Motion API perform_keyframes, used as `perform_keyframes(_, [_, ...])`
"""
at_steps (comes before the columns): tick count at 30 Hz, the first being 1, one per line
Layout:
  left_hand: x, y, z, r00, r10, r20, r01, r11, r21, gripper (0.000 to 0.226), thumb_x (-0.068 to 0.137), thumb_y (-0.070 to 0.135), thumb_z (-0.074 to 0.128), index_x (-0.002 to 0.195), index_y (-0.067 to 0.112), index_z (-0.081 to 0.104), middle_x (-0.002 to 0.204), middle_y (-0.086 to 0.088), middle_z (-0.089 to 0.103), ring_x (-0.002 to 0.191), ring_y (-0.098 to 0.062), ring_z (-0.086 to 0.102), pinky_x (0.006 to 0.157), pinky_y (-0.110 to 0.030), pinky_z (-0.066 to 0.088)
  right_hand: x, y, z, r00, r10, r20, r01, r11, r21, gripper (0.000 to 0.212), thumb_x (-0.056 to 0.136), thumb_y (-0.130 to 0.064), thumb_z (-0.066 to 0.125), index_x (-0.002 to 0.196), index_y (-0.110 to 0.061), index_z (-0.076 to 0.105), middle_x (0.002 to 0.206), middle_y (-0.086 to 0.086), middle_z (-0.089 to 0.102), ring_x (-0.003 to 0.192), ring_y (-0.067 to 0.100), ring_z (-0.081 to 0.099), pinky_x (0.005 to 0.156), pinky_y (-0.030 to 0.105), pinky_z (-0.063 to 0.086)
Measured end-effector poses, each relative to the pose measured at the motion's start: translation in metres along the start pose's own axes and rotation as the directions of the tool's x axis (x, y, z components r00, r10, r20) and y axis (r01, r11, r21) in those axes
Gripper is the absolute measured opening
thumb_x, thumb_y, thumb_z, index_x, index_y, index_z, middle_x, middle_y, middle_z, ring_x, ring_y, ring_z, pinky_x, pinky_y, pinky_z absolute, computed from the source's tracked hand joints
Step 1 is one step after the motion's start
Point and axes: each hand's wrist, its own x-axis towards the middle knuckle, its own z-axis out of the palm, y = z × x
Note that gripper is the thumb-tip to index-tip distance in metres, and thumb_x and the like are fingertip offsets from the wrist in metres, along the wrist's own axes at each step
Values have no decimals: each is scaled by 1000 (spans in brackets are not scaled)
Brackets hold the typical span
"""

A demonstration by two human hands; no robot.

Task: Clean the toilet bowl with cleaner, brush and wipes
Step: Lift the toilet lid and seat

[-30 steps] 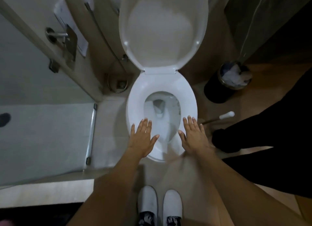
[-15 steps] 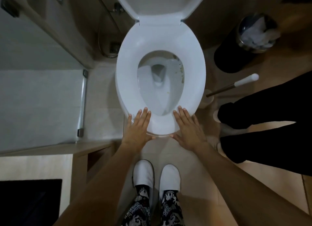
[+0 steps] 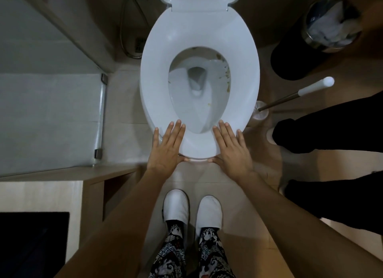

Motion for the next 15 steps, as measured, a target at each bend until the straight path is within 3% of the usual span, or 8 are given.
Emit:
perform_keyframes(2, [0, -2, 2, 1000, 12, -25, -10, 998, 60, 99, 80, 67, 26, 146, 8, -18, 159, -7, -2, 147, -23, 0, 115, -54, 6, 1, 1, 4, 999, -27, -30, 25, 997, -73, 102, 65, -53, 79, 144, -4, 37, 149, 19, 39, 138, 33, 38, 110, 54, 28])
perform_keyframes(6, [3, -6, 15, 994, 62, -86, -48, 985, 164, 95, 78, 66, 26, 146, 2, 8, 155, -11, 25, 143, -24, 24, 111, -57, 19, -2, 0, 13, 996, -76, -51, 65, 982, -179, 107, 68, -49, 79, 146, -4, 22, 152, 17, 34, 141, 30, 33, 113, 52, 17])
perform_keyframes(15, [10, -13, 30, 957, 173, -232, -119, 967, 227, 89, 83, 63, 14, 145, -1, 19, 151, -14, 33, 141, -26, 24, 108, -63, 15, -5, 6, 23, 992, -86, -87, 60, 962, -265, 102, 77, -51, 72, 148, -2, 16, 155, 16, 28, 145, 27, 20, 116, 53, 2])
